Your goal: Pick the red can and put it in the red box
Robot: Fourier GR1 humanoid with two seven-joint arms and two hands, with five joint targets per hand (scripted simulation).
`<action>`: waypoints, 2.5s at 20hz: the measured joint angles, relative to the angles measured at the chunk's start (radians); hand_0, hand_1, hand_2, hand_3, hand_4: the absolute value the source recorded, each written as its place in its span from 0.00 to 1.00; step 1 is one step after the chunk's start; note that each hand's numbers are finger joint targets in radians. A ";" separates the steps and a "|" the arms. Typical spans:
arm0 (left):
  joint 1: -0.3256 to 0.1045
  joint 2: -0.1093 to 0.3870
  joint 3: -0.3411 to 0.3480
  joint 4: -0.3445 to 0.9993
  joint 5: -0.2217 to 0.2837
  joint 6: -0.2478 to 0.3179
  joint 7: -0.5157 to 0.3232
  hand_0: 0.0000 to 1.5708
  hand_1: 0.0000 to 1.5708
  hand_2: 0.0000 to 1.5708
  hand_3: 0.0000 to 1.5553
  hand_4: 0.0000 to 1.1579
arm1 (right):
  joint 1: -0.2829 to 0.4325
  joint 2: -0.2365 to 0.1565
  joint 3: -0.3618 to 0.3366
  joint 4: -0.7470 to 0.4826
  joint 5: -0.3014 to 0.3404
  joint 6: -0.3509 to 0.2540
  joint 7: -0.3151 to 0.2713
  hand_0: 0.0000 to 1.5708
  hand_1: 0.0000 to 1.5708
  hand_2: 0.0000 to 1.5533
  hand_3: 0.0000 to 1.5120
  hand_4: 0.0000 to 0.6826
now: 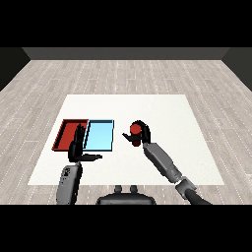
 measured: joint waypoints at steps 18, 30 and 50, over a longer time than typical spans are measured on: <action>-0.060 -0.045 -0.193 -0.075 -0.002 -0.012 0.199 0.00 0.00 0.00 0.00 0.00 | 0.108 -0.050 -0.018 -0.499 0.230 -0.115 0.184 1.00 1.00 0.94 0.93 0.93; -0.134 -0.048 -0.356 -0.022 0.036 0.081 0.260 0.00 0.00 0.00 0.00 0.00 | 0.170 -0.007 -0.083 -0.623 0.342 -0.035 0.191 1.00 1.00 0.96 0.94 0.95; -0.262 -0.048 -0.540 0.168 0.199 0.225 0.273 0.00 0.00 0.00 0.00 0.00 | 0.218 0.089 -0.116 -0.697 0.473 0.073 0.238 1.00 1.00 0.95 0.93 0.93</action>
